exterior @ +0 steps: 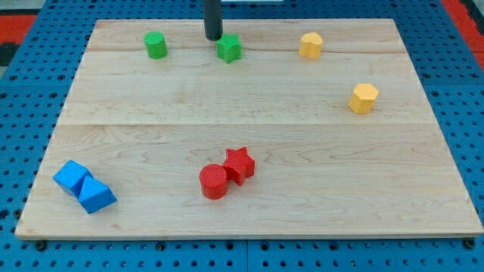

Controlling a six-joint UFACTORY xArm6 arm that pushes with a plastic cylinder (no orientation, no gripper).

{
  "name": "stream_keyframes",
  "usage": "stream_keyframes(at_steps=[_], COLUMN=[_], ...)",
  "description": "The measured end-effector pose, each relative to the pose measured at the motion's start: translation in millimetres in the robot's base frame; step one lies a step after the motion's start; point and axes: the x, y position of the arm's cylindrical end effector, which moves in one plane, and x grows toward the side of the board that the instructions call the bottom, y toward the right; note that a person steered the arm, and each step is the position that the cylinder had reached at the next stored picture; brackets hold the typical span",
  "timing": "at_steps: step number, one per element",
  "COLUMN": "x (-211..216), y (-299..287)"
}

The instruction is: Move the yellow hexagon towards the center

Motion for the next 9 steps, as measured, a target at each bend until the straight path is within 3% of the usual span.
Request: stream_keyframes(at_steps=[2,3,4,5,6,7,8,9], x=[19.7,31.8,23.2,73.7,146.4,183.7,151.5,152.7], y=[174.6,177.2,229.5,292.7,295.0,291.3,218.7,153.8])
